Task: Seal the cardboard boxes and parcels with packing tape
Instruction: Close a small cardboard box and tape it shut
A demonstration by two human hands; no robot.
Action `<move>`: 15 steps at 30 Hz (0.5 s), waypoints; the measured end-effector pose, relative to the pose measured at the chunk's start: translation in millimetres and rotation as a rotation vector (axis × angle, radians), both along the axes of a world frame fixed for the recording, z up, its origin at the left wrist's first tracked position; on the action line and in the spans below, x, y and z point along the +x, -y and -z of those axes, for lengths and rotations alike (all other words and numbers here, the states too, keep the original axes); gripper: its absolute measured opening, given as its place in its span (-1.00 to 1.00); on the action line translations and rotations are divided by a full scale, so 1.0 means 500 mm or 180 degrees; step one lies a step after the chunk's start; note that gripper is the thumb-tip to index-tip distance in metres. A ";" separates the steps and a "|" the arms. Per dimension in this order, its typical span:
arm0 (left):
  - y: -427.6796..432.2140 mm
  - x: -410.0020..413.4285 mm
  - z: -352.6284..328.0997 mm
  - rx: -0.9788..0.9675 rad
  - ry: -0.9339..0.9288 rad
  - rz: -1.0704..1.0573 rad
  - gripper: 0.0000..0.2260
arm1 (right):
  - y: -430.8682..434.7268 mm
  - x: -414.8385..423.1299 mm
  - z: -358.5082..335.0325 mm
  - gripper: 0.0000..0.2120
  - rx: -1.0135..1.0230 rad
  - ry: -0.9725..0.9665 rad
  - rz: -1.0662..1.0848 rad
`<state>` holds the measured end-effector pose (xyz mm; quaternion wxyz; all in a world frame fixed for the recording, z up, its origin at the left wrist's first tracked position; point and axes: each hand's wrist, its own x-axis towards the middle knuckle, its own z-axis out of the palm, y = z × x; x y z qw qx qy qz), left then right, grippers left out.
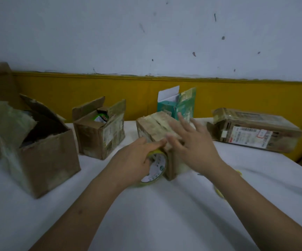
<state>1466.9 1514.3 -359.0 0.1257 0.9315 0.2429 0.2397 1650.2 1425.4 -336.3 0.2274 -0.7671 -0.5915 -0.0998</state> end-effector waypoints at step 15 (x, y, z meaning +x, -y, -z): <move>0.011 -0.013 0.015 -0.0314 0.0200 0.0109 -0.27 | -0.012 0.024 -0.019 -0.44 -0.0456 -0.0478 -0.0367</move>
